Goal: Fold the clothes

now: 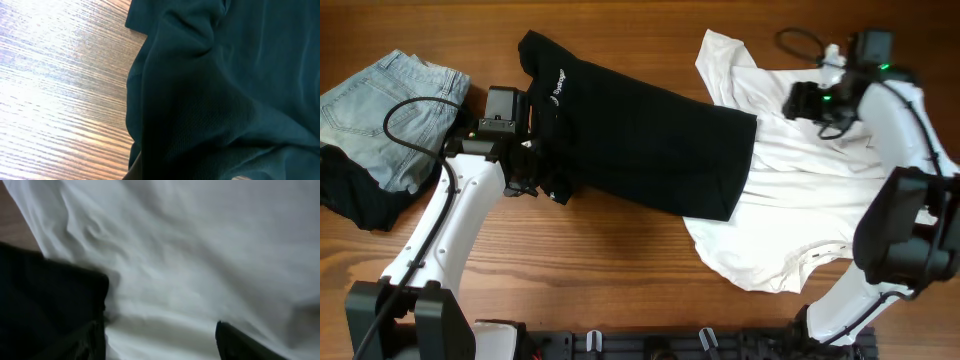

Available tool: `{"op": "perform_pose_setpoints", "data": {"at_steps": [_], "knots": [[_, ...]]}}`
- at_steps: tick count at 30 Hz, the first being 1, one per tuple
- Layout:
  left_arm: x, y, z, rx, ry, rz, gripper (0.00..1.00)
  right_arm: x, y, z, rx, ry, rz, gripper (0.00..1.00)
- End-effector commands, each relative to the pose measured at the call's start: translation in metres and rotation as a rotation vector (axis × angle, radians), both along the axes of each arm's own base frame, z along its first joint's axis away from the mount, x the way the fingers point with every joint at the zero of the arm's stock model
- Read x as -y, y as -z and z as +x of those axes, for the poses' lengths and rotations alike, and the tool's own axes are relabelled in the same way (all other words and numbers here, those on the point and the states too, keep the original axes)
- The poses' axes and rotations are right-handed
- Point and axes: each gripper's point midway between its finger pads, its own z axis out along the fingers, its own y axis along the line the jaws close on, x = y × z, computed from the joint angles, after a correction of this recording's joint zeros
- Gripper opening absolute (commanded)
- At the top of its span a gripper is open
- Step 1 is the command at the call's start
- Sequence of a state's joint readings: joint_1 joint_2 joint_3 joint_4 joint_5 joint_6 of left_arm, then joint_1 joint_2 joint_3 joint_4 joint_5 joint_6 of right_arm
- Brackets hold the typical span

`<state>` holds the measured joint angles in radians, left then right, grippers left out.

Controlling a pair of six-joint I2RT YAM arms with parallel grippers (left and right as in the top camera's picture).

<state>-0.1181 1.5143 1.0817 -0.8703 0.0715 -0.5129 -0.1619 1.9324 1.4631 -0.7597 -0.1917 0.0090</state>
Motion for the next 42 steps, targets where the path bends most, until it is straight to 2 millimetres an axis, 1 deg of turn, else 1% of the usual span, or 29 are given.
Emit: {"op": "perform_pose_setpoints", "data": {"at_steps": [1,2,3,4,6,8,11,12,13,14,15,17,18,20,23,24,25,26,27,28,30,31,32,33,36,38,39,41,42], "knots": [[-0.002,0.002,0.001,0.0,0.009,0.019,0.04,-0.045,-0.008,0.041,0.189,-0.064,0.017,0.8],[-0.002,0.002,0.001,-0.002,0.009,0.019,0.04,-0.065,-0.011,0.053,0.244,-0.105,0.005,0.83],[-0.002,0.002,0.0,-0.004,0.009,0.019,0.04,-0.078,-0.009,0.06,0.268,-0.126,-0.024,0.89],[-0.002,0.002,0.0,-0.004,0.009,0.019,0.04,-0.086,-0.004,0.064,0.278,-0.133,-0.063,0.9],[-0.002,0.002,0.001,-0.004,0.009,0.02,0.04,-0.103,0.016,0.072,0.278,-0.135,-0.102,0.93],[-0.002,0.002,0.001,0.0,0.009,0.019,0.04,-0.111,0.037,0.075,0.262,-0.124,-0.088,0.94],[-0.002,0.002,0.001,-0.001,0.009,0.019,0.04,-0.111,0.07,0.076,0.218,-0.082,-0.067,0.93],[-0.002,0.002,0.001,0.0,0.009,0.019,0.04,-0.111,0.078,0.077,0.213,-0.084,-0.069,0.83],[-0.002,0.002,0.001,0.0,0.009,0.019,0.04,-0.11,0.081,0.077,0.208,-0.083,-0.075,0.68],[-0.002,0.002,0.001,0.0,0.009,0.019,0.04,-0.102,0.083,0.075,0.198,-0.048,-0.105,0.26],[-0.002,0.002,0.001,0.0,0.009,0.019,0.04,-0.086,0.084,0.073,0.183,0.016,-0.156,0.04],[-0.002,0.002,0.001,-0.001,0.009,0.019,0.04,-0.053,0.086,0.064,0.135,0.086,-0.267,0.04],[-0.002,0.002,0.001,-0.001,0.009,0.019,0.04,-0.024,0.087,0.054,0.093,0.142,-0.343,0.04],[-0.002,0.002,0.001,0.0,0.009,0.019,0.04,0.039,0.081,0.033,-0.007,0.259,-0.456,0.04],[-0.002,0.002,0.002,0.001,0.009,0.019,0.05,0.144,0.055,-0.002,-0.127,0.471,-0.492,0.04],[-0.002,0.002,0.002,0.001,0.009,0.019,0.05,0.175,0.045,-0.017,-0.155,0.545,-0.485,0.05],[-0.002,0.002,0.002,0.001,0.009,0.019,0.05,0.199,0.037,-0.031,-0.179,0.616,-0.466,0.14],[-0.002,0.001,0.002,0.002,0.009,0.019,0.06,0.221,0.029,-0.046,-0.202,0.699,-0.425,0.31],[-0.002,0.001,0.002,0.003,0.009,0.019,0.06,0.228,0.024,-0.052,-0.204,0.737,-0.366,0.36],[-0.002,0.001,0.003,0.004,0.008,0.019,0.07,0.224,0.016,-0.047,-0.17,0.738,-0.254,0.44],[-0.002,0.001,0.004,0.009,0.009,0.018,0.07,0.196,-0.004,-0.027,-0.08,0.635,-0.049,0.52],[-0.002,0.001,0.004,0.01,0.009,0.018,0.07,0.166,-0.02,-0.016,-0.03,0.529,0.077,0.54],[-0.002,0.001,0.004,0.01,0.009,0.018,0.07,0.134,-0.031,-0.014,-0.029,0.42,0.163,0.54],[-0.002,0.001,0.004,0.01,0.009,0.018,0.07,0.103,-0.032,-0.027,-0.11,0.364,0.208,0.53],[-0.002,0.001,0.004,0.011,0.009,0.018,0.08,0.021,-0.001,-0.073,-0.374,0.174,0.22,0.52],[-0.002,0.001,0.004,0.011,0.009,0.018,0.08,-0.006,0.015,-0.095,-0.475,0.139,0.22,0.54],[-0.002,0.001,0.004,0.011,0.009,0.018,0.08,-0.023,0.03,-0.114,-0.552,0.142,0.225,0.54],[-0.002,0.001,0.004,0.012,0.009,0.018,0.08,-0.039,0.055,-0.141,-0.638,0.154,0.226,0.58],[-0.002,0.001,0.005,0.013,0.009,0.018,0.08,-0.042,0.062,-0.146,-0.647,0.157,0.229,0.59]]}}
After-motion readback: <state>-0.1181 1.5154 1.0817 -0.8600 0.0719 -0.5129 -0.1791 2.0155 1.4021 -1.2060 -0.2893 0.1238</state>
